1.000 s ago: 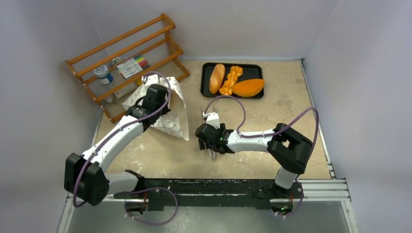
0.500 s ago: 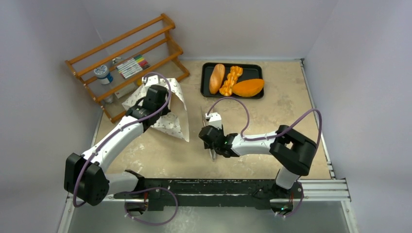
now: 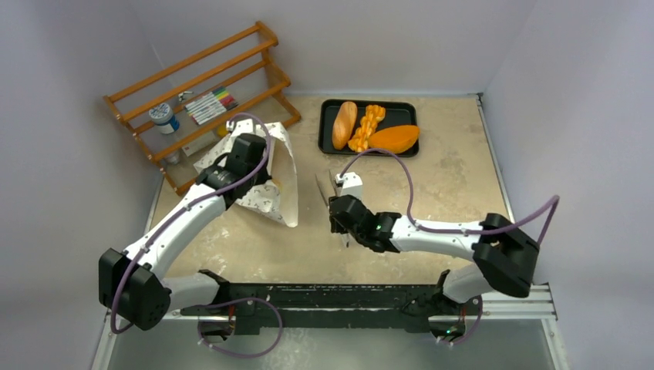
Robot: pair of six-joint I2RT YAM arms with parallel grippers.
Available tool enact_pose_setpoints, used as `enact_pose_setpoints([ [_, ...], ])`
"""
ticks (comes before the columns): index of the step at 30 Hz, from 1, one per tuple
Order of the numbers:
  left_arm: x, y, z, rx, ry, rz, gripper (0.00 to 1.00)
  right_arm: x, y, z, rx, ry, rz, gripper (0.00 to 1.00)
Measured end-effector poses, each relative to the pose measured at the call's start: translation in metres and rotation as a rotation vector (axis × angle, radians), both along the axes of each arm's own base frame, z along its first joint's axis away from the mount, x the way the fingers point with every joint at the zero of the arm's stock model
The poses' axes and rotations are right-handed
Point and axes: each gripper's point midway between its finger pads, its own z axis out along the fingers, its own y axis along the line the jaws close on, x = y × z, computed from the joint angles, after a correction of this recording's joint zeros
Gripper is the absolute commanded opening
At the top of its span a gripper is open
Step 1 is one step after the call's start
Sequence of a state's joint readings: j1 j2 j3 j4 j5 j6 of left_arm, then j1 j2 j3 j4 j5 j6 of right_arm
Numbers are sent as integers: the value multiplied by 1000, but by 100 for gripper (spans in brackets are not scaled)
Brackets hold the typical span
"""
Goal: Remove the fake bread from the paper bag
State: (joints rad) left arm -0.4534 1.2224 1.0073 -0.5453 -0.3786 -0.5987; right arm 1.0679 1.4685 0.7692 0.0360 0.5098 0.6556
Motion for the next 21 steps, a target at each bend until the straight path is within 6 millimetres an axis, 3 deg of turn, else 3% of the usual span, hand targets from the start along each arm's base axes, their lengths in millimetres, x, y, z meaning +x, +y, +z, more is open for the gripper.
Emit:
enact_pose_setpoints([
  [5, -7, -12, 24, 2, -24, -18, 0, -1, -3, 29, 45, -40, 11, 41],
  [9, -12, -22, 39, 15, -50, -28, 0, -5, -11, 40, 53, -53, 14, 41],
  [15, -21, -20, 38, 60, -39, -12, 0, -15, -31, 49, 58, -60, 12, 41],
  [21, -25, -11, 36, 92, -29, 21, 0, -21, -44, 78, 95, -107, 19, 41],
])
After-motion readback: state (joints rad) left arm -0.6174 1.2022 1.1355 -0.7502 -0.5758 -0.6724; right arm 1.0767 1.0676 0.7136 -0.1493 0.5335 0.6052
